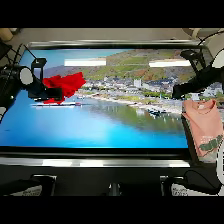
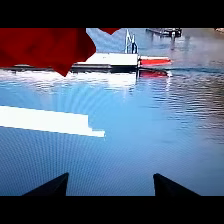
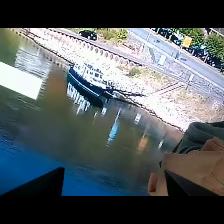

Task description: Fold the shirts.

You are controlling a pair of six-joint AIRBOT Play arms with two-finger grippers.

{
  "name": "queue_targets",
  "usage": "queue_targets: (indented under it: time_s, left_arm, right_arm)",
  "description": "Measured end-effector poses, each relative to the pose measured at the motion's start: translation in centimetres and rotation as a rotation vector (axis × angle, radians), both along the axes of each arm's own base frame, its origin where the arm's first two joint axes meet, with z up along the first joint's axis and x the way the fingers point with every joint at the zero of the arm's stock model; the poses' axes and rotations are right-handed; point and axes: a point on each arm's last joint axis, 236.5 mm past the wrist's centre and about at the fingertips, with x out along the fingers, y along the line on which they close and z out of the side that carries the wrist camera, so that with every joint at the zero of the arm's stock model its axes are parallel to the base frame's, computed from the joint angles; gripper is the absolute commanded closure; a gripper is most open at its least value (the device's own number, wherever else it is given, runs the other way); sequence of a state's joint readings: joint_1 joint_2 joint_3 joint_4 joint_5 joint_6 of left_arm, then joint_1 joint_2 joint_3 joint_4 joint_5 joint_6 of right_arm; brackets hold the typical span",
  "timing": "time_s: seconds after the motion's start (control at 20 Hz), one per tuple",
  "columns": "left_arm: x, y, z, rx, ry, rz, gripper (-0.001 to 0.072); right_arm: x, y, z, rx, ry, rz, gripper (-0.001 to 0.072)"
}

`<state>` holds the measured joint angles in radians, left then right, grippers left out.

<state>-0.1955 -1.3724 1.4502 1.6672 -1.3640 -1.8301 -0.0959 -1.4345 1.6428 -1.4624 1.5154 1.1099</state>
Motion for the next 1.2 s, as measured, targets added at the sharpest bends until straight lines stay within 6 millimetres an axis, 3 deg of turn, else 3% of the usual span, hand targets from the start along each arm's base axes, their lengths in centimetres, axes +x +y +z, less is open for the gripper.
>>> queue_targets:
  time_s: [0.85,0.95,1.05,1.2]
  left_arm:
    - [0.6,-0.1,0.1,-0.004,-0.023,-0.003,0.0083]
    - [2.0,-0.4,0.2,-0.013,-0.075,-0.008,-0.0013]
    - [4.8,-0.1,1.0,-0.017,-0.185,-0.007,-0.0013]
    - [10.4,3.4,2.8,-0.030,-0.343,0.112,-0.0013]
  right_arm:
    - [0.6,0.0,0.2,-0.001,-0.025,-0.003,0.0015]
    - [1.4,-0.1,0.4,-0.003,-0.062,-0.007,0.0015]
    - [2.3,-0.2,0.7,-0.006,-0.103,-0.012,0.0015]
    - [3.1,-0.3,1.1,-0.007,-0.140,-0.016,0.0015]
